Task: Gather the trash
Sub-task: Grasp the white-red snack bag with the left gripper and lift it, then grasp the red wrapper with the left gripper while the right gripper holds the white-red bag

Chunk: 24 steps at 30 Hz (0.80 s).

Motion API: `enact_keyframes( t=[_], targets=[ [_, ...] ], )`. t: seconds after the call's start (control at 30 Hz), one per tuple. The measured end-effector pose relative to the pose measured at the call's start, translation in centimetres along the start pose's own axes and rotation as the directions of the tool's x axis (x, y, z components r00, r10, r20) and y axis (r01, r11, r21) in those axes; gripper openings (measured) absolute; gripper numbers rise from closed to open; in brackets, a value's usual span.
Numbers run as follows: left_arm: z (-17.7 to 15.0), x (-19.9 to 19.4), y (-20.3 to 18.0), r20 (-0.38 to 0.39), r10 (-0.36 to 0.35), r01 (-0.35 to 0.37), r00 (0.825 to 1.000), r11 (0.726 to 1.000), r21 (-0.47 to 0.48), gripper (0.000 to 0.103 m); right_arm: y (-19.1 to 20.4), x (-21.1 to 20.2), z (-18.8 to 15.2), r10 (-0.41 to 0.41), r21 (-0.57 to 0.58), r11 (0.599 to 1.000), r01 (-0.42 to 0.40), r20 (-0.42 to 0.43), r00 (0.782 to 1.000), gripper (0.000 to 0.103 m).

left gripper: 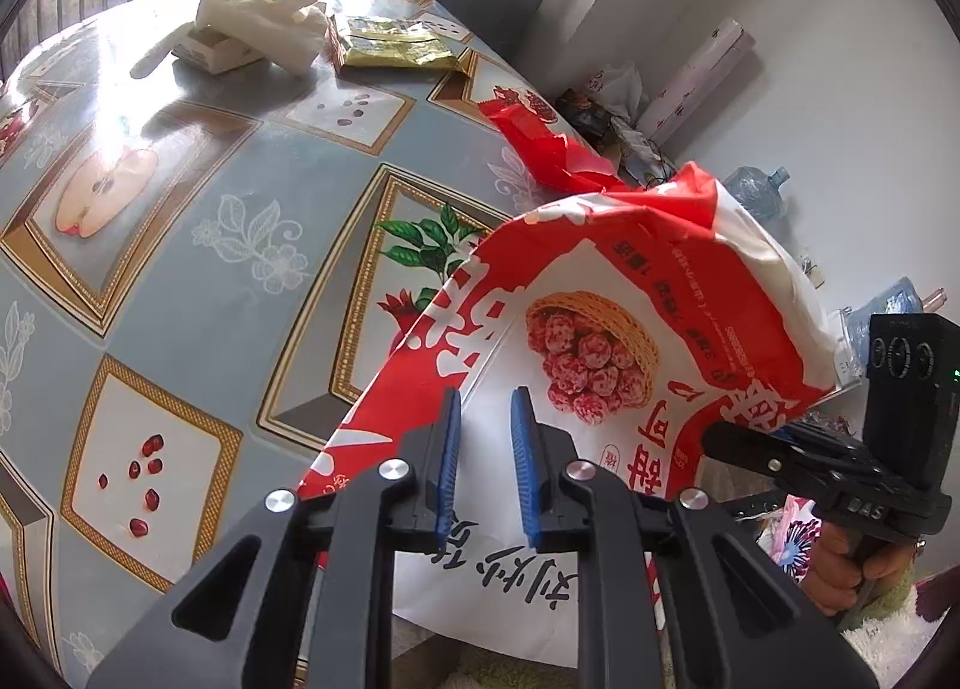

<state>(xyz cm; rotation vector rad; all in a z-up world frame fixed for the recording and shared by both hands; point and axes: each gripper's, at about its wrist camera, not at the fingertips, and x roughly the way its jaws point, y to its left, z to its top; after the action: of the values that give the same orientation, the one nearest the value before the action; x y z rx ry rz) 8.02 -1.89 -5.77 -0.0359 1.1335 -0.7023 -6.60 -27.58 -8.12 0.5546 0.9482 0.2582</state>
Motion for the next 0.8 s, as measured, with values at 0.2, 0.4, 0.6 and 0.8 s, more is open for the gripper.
enact_keyframes(
  t=[0.2,0.4,0.6,0.8],
  targets=[
    [0.5,0.1,-0.4,-0.03,-0.099,0.098,0.995,0.995,-0.034,0.017,-1.4,-2.1,-0.7,-0.056,-0.063,0.996,0.058,0.022,0.998,0.002],
    [3.6,0.0,-1.6,0.026,-0.137,0.138,0.99,0.99,-0.026,0.017,-4.3,-5.0,-1.5,-0.147,-0.069,0.986,0.15,0.046,0.988,0.0],
    [8.1,2.6,-3.3,0.025,-0.163,0.164,0.986,0.986,-0.035,0.041,-7.0,-7.5,-1.1,-0.173,0.016,0.985,0.173,0.116,0.978,0.0],
    [10.4,5.9,-3.6,-0.032,-0.179,0.172,0.983,0.974,-0.15,0.042,-7.9,-8.0,-0.6,-0.182,0.048,0.983,0.177,0.14,0.973,0.0]
  ],
)
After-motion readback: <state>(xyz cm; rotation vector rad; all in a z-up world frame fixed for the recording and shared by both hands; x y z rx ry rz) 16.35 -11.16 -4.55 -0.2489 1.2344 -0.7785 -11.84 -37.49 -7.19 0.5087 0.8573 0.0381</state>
